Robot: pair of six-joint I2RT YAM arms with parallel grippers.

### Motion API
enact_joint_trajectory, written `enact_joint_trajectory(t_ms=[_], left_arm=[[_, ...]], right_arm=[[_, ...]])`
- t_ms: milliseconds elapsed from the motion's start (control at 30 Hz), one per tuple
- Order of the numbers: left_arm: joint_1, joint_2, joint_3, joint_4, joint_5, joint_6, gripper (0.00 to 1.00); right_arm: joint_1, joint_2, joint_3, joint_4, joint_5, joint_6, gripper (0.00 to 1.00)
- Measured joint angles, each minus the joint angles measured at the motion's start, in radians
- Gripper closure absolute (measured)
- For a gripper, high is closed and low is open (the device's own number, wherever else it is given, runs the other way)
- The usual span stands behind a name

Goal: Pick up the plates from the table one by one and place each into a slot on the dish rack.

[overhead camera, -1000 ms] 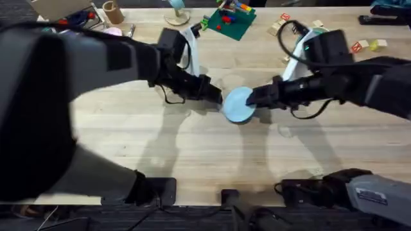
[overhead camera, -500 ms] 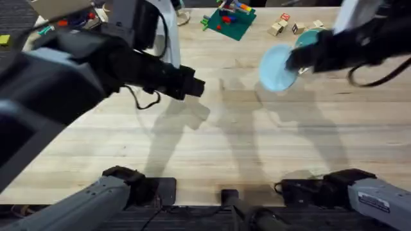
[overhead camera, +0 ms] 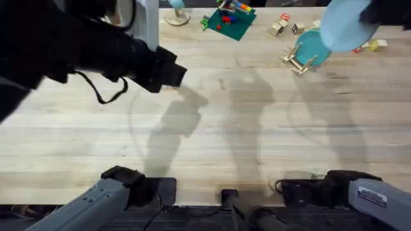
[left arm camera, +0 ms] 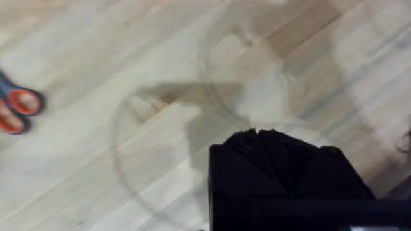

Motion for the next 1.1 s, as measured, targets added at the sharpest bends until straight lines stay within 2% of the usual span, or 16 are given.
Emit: enact_joint_trajectory(t_ms=[167, 233, 267, 400, 433, 500, 767, 1100], left_arm=[[-0.040, 0.000, 0.069, -0.036, -0.066, 0.036, 0.955], [-0.065, 0.000, 0.091, -0.041, -0.085, 0.050, 0.848], [-0.075, 0.000, 0.097, -0.043, -0.090, 0.055, 0.754], [-0.110, 0.000, 0.114, -0.050, -0.102, 0.066, 0.125], [-0.113, 0.000, 0.116, -0.050, -0.106, 0.066, 0.038], [-0.115, 0.000, 0.118, -0.051, -0.112, 0.070, 0.008], [-0.115, 0.000, 0.118, -0.052, -0.117, 0.073, 0.006], [-0.115, 0.000, 0.118, -0.051, -0.117, 0.073, 0.005]], right_arm=[[-0.047, 0.067, 0.102, -0.019, 0.003, -0.095, 0.970], [-0.059, 0.105, 0.136, -0.018, 0.003, -0.129, 0.970], [-0.064, 0.122, 0.149, -0.018, 0.003, -0.144, 0.970], [-0.079, 0.192, 0.188, 0.001, 0.004, -0.209, 0.970], [-0.081, 0.206, 0.191, 0.014, 0.006, -0.225, 0.970], [-0.083, 0.229, 0.192, 0.041, 0.007, -0.256, 0.970], [-0.083, 0.286, 0.193, 0.085, 0.007, -0.415, 0.970], [-0.083, 0.288, 0.194, 0.100, 0.007, -0.473, 0.970]])
